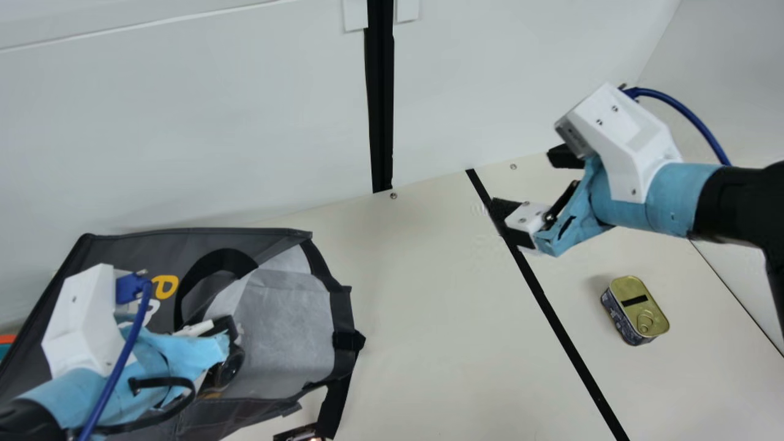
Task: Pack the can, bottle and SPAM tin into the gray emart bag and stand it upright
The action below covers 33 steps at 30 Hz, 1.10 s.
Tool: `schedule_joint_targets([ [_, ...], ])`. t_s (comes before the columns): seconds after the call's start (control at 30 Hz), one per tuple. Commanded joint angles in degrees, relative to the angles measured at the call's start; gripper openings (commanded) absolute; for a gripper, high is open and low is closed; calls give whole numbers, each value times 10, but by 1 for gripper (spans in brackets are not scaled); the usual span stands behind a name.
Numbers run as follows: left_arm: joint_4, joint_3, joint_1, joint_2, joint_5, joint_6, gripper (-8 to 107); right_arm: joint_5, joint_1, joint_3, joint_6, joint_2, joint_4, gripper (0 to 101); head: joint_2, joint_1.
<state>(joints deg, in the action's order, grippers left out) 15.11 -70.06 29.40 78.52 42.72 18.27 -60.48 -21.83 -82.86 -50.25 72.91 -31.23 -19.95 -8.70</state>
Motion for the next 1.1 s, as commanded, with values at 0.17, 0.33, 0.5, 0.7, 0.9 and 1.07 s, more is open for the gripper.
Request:
schedule_joint_targets([
  [0.17,0,0,0,0,0,0,-8,6,-23,6,62,-28,73,95,0,-13],
  [0.33,0,0,0,0,0,0,-8,-3,-44,5,91,-49,113,95,0,-13],
  [0.5,0,0,0,0,0,0,-8,-17,-64,1,133,-71,158,95,0,-13],
  [0.7,0,0,0,0,0,0,-8,-48,-64,-5,209,-101,228,95,0,-13],
  [0.9,0,0,0,0,0,0,-8,-89,-39,-5,295,-134,303,95,0,-13],
  [1.07,0,0,0,0,0,0,-8,-94,-8,28,362,-162,360,95,0,-13],
])
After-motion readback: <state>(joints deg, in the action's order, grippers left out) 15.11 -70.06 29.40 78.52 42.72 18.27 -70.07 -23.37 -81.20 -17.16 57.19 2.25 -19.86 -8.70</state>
